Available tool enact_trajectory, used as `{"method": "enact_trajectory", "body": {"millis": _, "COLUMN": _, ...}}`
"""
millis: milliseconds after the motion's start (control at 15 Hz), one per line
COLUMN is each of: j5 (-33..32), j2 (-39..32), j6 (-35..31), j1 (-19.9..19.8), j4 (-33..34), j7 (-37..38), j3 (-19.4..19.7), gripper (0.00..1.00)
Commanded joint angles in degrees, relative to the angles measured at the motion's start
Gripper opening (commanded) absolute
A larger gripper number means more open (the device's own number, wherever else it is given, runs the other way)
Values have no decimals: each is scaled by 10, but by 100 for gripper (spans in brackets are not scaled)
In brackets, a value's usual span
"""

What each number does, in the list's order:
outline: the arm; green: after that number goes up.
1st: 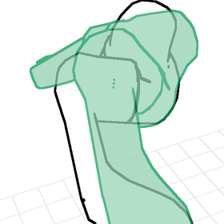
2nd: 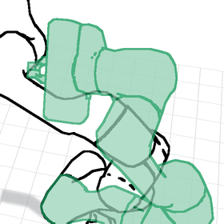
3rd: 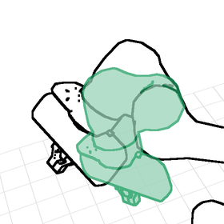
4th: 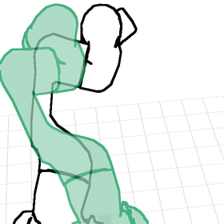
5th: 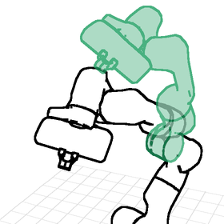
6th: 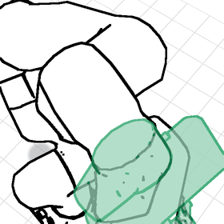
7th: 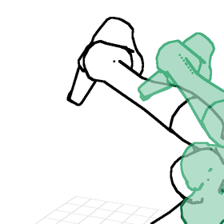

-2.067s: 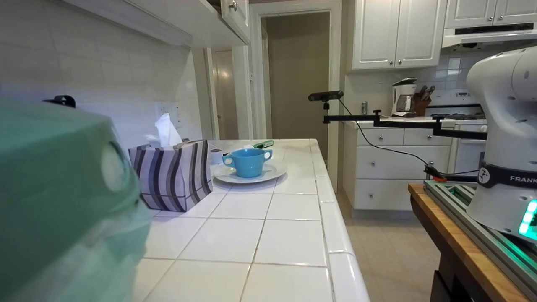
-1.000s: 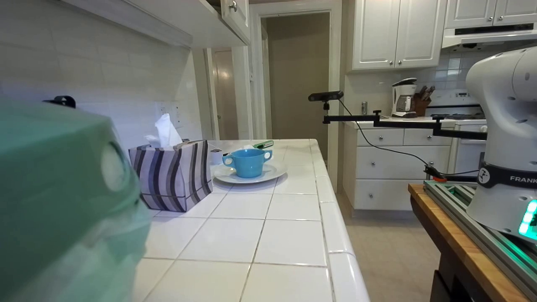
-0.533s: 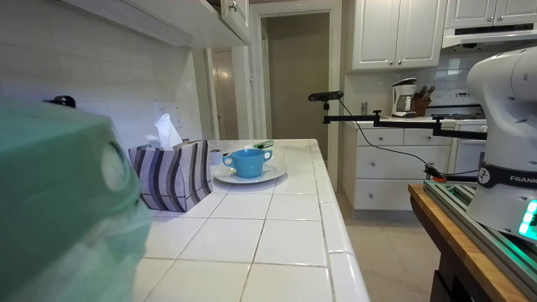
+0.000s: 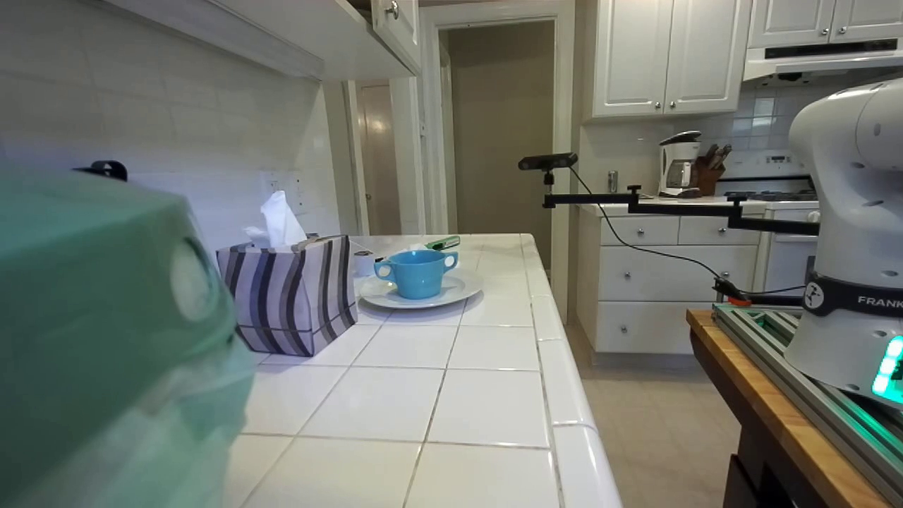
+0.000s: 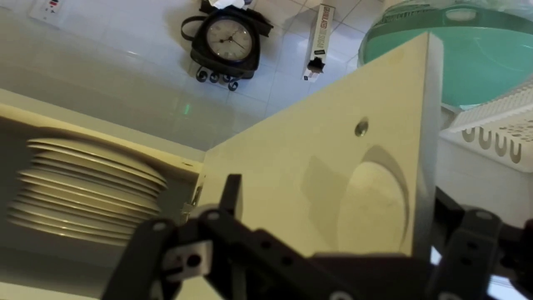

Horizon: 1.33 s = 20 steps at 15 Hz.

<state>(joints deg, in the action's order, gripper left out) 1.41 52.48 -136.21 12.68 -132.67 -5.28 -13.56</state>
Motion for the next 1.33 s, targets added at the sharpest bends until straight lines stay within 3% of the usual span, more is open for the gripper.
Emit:
{"method": "enact_trajectory", "body": {"millis": 0, "j5": -35, "j2": 7, "j6": 21, "j1": -24, "j4": 15, "j7": 23, "j3": -10, "gripper": 100}}
{"method": "enact_trajectory", "body": {"millis": 600, "j5": -74, "j2": 42, "j6": 110, "j1": -48, "j4": 41, "j7": 22, "j3": -1, "gripper": 100}}
{"method": "enact_trajectory", "body": {"millis": 1267, "j5": -122, "j2": 41, "j6": 123, "j1": -79, "j4": 42, "j7": 13, "j3": 19, "gripper": 100}}
